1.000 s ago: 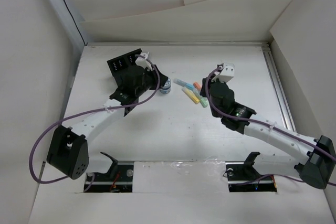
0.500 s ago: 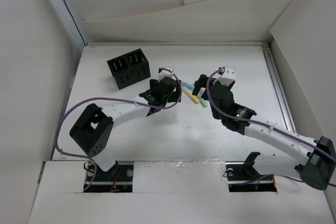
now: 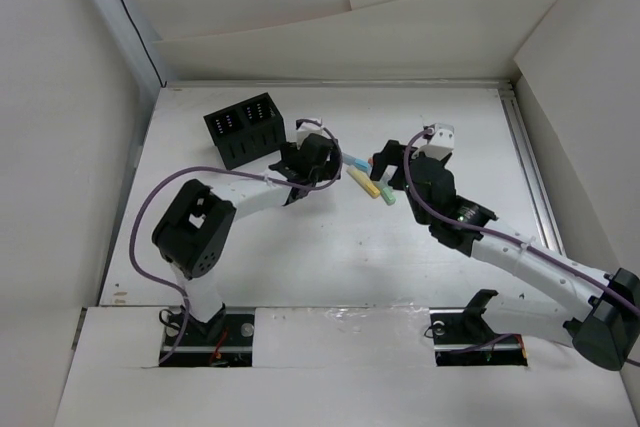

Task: Sort the stationery into containers
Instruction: Pick up the storage box at the center of the board.

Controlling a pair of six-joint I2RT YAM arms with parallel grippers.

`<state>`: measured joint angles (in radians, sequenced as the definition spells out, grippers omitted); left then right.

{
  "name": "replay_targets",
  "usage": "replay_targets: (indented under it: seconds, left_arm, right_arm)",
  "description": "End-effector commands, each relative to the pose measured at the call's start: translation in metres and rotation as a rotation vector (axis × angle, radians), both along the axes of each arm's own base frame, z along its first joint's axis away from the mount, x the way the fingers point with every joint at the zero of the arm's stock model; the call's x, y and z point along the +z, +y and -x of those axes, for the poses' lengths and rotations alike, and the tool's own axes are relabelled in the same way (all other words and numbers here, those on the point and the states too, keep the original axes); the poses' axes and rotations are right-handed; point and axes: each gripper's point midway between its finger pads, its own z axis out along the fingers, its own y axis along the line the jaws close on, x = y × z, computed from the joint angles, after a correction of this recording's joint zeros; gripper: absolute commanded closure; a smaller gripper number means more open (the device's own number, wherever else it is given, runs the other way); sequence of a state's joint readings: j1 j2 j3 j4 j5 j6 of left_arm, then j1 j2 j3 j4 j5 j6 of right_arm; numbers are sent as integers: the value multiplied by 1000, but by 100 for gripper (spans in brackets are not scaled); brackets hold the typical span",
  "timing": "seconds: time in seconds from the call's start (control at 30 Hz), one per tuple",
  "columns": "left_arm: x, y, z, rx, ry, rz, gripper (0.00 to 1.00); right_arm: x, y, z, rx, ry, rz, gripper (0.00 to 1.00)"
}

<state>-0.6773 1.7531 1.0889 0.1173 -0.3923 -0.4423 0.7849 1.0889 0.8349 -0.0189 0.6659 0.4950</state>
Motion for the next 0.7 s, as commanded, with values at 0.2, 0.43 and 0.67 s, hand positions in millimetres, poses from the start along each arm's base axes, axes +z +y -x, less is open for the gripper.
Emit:
replay_targets:
  seconds: [0.2,0.43,0.67]
  left_arm:
    - [15,-7,-40,17,-64,-12,12]
    - [9,0,-48,40,-67,-52,23]
    - [6,1,-50,44,-76,-61,48]
  right_arm:
    - [8,8,-1,37,-20,-27,0]
    - [11,7,0,37,-27,-35,0]
    - [15,4,3,37,-38,-44,1]
